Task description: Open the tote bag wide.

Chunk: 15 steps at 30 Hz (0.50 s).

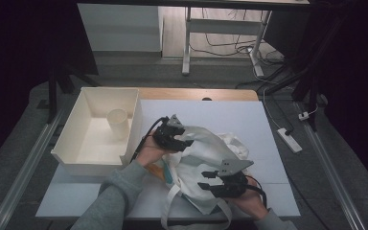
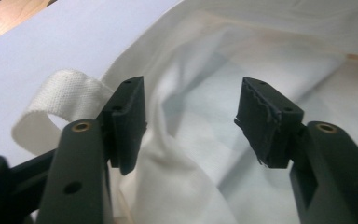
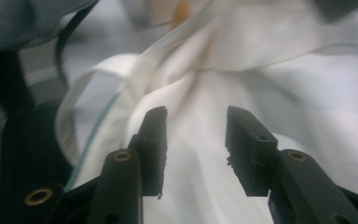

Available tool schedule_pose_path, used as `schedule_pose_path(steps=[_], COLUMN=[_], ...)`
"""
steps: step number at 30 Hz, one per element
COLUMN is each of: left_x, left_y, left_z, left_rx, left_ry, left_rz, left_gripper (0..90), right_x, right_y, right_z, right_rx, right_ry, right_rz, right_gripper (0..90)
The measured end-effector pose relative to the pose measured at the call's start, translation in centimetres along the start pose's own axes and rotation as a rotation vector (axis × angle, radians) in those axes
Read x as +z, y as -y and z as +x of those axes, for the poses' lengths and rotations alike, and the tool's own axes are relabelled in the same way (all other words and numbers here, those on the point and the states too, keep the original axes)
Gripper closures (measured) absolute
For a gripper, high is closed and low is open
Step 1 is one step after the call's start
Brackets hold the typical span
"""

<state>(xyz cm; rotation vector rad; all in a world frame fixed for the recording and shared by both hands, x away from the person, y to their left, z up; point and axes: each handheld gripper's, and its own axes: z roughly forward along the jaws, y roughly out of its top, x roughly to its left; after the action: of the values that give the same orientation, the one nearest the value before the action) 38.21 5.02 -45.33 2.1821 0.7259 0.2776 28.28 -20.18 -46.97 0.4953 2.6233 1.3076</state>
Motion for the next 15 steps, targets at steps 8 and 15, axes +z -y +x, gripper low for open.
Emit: schedule_pose_path(steps=[8, 15], left_x=[-3.4, -7.0], left_y=[0.6, 1.2], left_z=[-1.6, -2.6], left_rx=[0.011, 0.003], left_ry=[0.033, 0.029], left_rz=[-0.048, -0.121], left_gripper=[36.3, 33.9], right_x=[-1.6, -3.1], right_y=[0.4, 0.5], right_z=[-1.7, -2.5], right_rx=[0.043, 0.053], right_ry=[0.131, 0.204], right_rz=[-0.040, -0.085], right_gripper=[51.3, 50.2])
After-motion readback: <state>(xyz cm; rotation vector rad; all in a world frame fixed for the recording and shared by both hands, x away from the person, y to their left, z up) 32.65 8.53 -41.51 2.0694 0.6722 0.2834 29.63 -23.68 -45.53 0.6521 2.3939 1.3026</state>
